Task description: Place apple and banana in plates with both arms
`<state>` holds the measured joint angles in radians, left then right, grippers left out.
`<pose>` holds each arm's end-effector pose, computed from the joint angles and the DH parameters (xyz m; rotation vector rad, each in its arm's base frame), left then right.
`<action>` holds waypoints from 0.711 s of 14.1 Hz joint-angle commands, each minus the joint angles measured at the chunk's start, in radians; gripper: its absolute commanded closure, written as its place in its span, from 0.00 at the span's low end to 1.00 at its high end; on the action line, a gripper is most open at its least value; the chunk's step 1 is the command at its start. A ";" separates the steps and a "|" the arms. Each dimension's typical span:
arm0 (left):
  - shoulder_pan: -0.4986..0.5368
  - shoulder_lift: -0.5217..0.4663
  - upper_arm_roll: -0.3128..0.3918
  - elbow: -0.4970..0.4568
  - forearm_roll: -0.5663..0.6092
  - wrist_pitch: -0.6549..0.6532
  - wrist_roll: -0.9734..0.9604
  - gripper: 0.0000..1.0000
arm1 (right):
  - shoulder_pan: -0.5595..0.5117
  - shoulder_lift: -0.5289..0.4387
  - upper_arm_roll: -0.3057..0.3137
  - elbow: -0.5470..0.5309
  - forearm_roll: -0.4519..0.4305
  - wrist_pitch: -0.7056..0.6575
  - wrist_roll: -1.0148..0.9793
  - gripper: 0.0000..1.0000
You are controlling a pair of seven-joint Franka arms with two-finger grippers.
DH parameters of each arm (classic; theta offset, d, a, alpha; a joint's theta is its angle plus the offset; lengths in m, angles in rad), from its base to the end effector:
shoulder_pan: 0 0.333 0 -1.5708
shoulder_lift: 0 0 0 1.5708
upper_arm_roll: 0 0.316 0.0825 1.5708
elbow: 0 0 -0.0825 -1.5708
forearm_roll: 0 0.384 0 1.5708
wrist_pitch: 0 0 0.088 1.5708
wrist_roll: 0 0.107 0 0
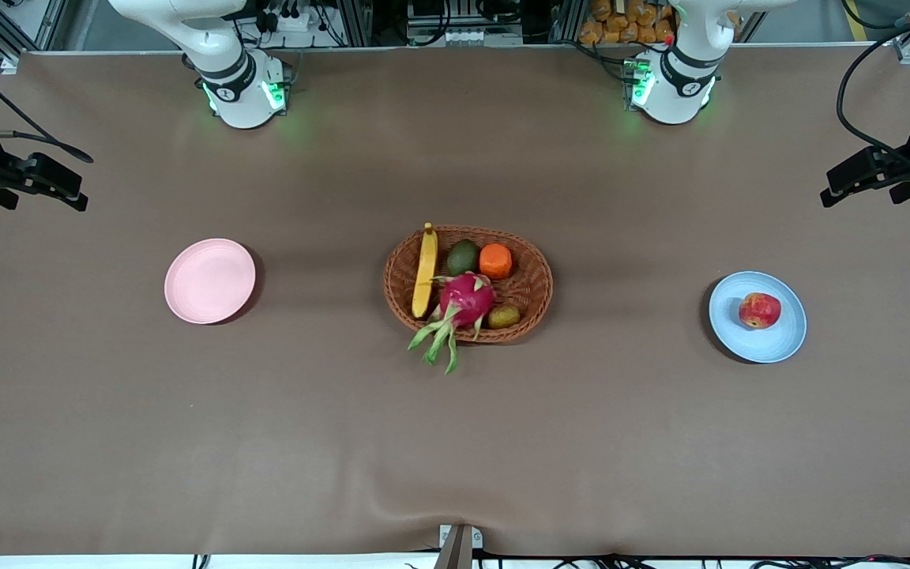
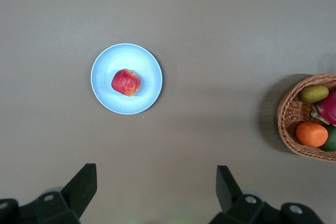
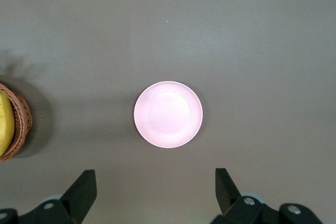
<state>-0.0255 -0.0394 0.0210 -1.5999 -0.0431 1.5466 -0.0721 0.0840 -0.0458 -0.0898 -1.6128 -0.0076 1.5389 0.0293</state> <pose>0.5396 -0.0069 0.6303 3.0964 0.1035 -0.0241 0.5366 -0.0051 0.6269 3.1370 -0.0550 -0.0443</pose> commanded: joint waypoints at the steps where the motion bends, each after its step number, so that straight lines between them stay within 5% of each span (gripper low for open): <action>1: -0.001 0.007 -0.003 0.017 0.019 -0.019 0.012 0.00 | 0.006 0.004 -0.002 0.021 0.000 -0.005 -0.005 0.00; 10: -0.004 0.004 -0.006 0.023 0.012 -0.031 0.012 0.00 | 0.005 0.006 -0.002 0.019 0.000 -0.005 -0.006 0.00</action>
<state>-0.0273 -0.0392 0.0202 -1.5997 -0.0431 1.5361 -0.0721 0.0841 -0.0458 -0.0892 -1.6106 -0.0075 1.5396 0.0293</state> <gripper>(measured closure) 0.000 0.000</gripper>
